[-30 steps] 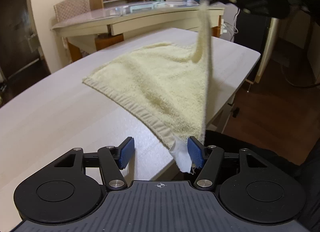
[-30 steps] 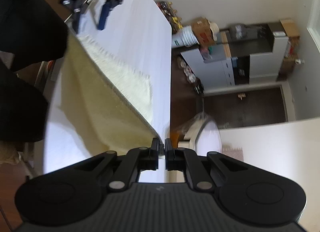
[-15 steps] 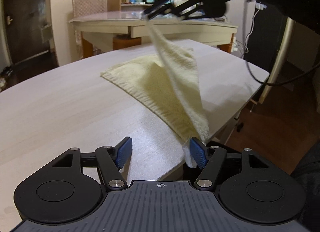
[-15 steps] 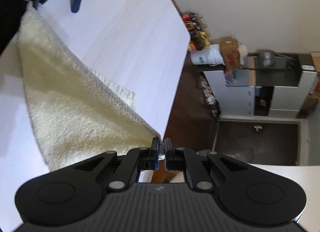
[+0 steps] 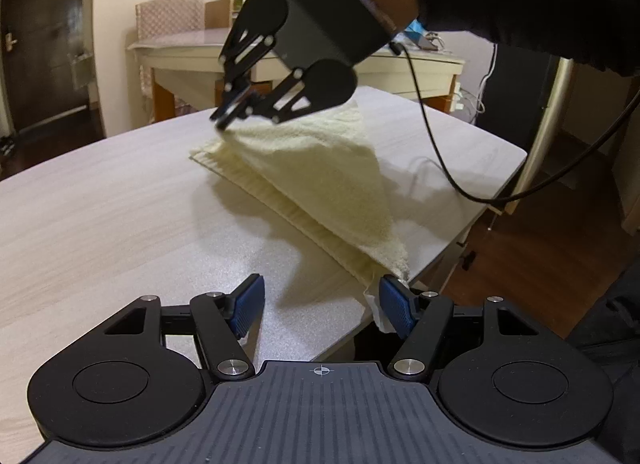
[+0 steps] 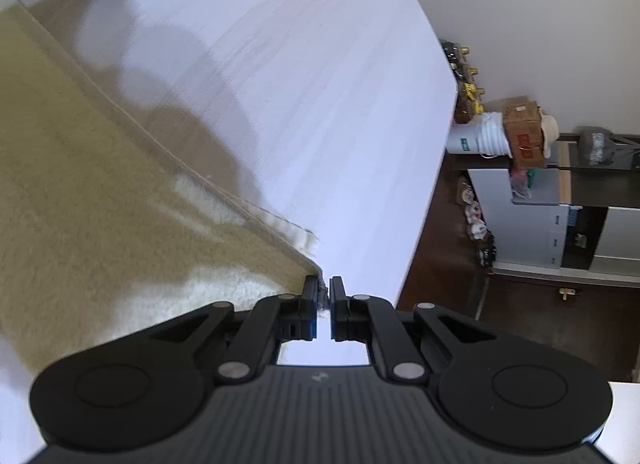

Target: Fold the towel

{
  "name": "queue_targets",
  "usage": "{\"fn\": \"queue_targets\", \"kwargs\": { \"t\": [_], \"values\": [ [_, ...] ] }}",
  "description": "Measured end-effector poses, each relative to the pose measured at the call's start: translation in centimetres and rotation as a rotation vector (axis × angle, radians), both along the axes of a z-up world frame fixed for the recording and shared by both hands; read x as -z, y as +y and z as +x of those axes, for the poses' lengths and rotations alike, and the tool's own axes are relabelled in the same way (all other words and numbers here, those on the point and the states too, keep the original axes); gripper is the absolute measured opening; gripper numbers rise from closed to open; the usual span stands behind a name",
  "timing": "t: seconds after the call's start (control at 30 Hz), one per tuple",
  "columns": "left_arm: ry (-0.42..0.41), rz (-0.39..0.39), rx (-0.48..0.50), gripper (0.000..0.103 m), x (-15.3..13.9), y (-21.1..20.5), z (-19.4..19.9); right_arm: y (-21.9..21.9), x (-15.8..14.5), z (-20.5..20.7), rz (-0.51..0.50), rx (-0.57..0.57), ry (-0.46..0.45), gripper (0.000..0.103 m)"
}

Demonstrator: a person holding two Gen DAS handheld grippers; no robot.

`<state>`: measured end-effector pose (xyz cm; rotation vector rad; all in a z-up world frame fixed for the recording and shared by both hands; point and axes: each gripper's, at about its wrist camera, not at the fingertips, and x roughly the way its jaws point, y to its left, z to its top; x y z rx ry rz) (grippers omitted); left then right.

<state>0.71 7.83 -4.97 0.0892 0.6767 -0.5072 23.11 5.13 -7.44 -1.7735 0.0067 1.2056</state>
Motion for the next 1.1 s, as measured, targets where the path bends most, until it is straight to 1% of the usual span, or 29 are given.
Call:
{"fn": "queue_targets", "kwargs": {
  "t": [0.07, 0.1, 0.13, 0.17, 0.27, 0.37, 0.43, 0.5, 0.57, 0.63, 0.67, 0.7, 0.73, 0.77, 0.8, 0.87, 0.97, 1.07, 1.1],
  "values": [
    [0.001, -0.001, 0.005, 0.069, 0.0, 0.0, 0.0, 0.4, 0.4, 0.4, 0.014, 0.002, 0.007, 0.013],
    [0.0, 0.001, 0.009, 0.069, -0.1, 0.0, 0.0, 0.6, 0.6, 0.5, 0.023, 0.002, 0.008, 0.021],
    [0.0, 0.002, 0.012, 0.069, -0.1, -0.1, 0.0, 0.8, 0.8, 0.7, 0.037, 0.003, 0.007, 0.023],
    [0.0, 0.004, 0.014, 0.069, -0.1, -0.1, 0.0, 1.0, 0.8, 0.9, 0.054, 0.008, 0.01, 0.024],
    [0.0, 0.006, 0.02, 0.069, -0.3, -0.3, -0.1, 0.9, 0.4, 1.0, 0.1, 0.036, 0.028, 0.028],
    [0.002, 0.008, 0.022, 0.069, -0.2, -0.5, 0.2, 0.8, -1.2, 2.3, 0.184, 0.131, 0.069, 0.03],
    [0.003, 0.011, 0.026, 0.069, -0.1, -0.6, 0.4, 0.5, -2.8, 3.1, 0.254, 0.218, 0.087, 0.04],
    [0.005, 0.014, 0.038, 0.069, 0.0, -0.8, 0.4, -0.9, -5.1, 3.7, 0.347, 0.328, 0.165, 0.047],
    [0.001, 0.017, 0.049, 0.069, 0.1, -0.9, 0.5, -2.0, -6.4, 3.7, 0.401, 0.399, 0.206, 0.05],
    [-0.002, 0.014, 0.065, 0.069, 0.0, -1.3, 0.5, -4.3, -8.0, 3.4, 0.485, 0.532, 0.275, 0.056],
    [-0.004, 0.014, 0.074, 0.069, -0.1, -1.5, 0.5, -5.0, -8.4, 3.3, 0.508, 0.574, 0.297, 0.058],
    [-0.01, 0.019, 0.092, 0.069, -0.1, -1.9, 0.4, -5.6, -8.5, 3.2, 0.513, 0.604, 0.307, 0.059],
    [-0.015, 0.022, 0.107, 0.069, -0.2, -2.1, 0.3, -7.0, -8.4, 3.2, 0.521, 0.661, 0.322, 0.059],
    [-0.019, 0.024, 0.113, 0.069, -0.2, -2.2, 0.3, -8.1, -8.3, 3.3, 0.53, 0.717, 0.334, 0.058],
    [-0.026, 0.029, 0.12, 0.069, -0.4, -2.4, 0.2, -9.1, -8.4, 3.5, 0.539, 0.76, 0.346, 0.055],
    [-0.025, 0.027, 0.123, 0.069, -0.6, -2.3, 0.2, -11.5, -8.7, 3.9, 0.585, 0.853, 0.419, 0.053],
    [-0.01, 0.022, 0.117, 0.071, -1.3, -1.3, 0.5, -14.1, -9.0, 4.4, 0.653, 0.935, 0.487, 0.053],
    [0.013, 0.018, 0.112, 0.071, -2.3, 0.1, 1.8, -16.1, -9.0, 4.9, 0.7, 0.996, 0.539, 0.054],
    [0.019, 0.019, 0.117, 0.071, -2.8, 0.8, 2.9, -16.7, -8.9, 5.2, 0.715, 1.014, 0.553, 0.054]
  ]
}}
